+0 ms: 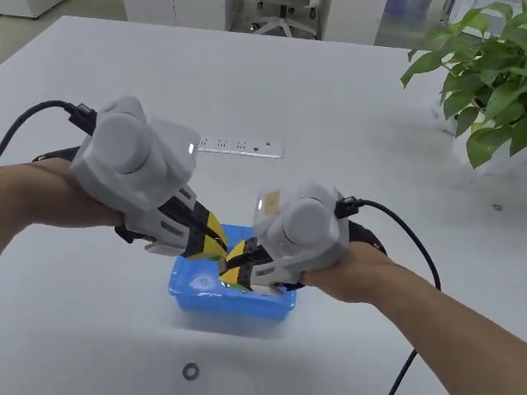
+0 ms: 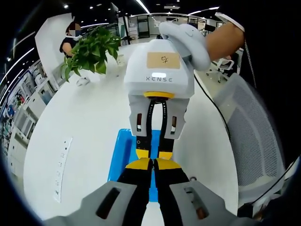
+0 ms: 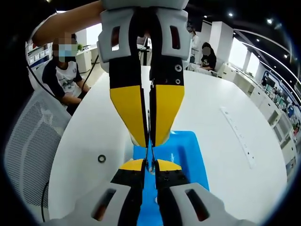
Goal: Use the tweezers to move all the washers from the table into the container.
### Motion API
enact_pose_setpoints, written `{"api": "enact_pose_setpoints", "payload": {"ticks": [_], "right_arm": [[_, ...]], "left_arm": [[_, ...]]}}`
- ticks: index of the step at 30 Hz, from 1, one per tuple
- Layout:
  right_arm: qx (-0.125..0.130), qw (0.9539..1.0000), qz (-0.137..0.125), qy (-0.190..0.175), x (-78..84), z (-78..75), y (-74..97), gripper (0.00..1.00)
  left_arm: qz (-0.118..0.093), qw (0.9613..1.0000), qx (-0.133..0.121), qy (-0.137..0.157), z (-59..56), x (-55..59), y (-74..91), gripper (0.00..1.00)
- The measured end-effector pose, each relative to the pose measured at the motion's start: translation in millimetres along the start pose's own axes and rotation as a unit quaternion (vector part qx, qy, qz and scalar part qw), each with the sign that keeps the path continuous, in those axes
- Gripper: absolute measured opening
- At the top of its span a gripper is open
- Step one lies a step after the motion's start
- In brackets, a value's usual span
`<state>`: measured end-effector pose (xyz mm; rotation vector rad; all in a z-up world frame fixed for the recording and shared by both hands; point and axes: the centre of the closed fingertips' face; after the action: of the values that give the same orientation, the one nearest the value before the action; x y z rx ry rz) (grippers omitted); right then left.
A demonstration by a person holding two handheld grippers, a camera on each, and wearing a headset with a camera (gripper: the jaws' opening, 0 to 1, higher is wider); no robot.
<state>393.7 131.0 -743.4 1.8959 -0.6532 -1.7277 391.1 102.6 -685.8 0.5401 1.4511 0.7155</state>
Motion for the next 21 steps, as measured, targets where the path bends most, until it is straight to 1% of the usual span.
{"api": "enact_pose_setpoints", "payload": {"ticks": [8,15,21], "right_arm": [[-0.008,0.9999,0.004,-0.008,9.4,-4.0,-9.4,0.10],[-0.014,0.9998,0.007,-0.012,16.2,-6.4,-15.0,0.10],[-0.017,0.9997,0.009,-0.013,18.1,-6.4,-19.1,0.10]], "left_arm": [[0.000,1.0000,0.003,0.006,5.2,10.0,-8.3,0.06],[0.001,0.9999,0.005,0.009,7.8,15.2,-14.0,0.06],[0.003,0.9999,0.006,0.010,9.1,19.2,-16.5,0.06]]}}
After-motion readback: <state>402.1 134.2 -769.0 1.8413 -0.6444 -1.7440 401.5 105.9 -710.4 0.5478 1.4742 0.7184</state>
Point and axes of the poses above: the centre of the closed fingertips' face, and the gripper's own axes: y roughly backward along the fingers, z roughly to its left, x roughly out of its underside, and after that the axes turned 3 degrees about -z, right-handed
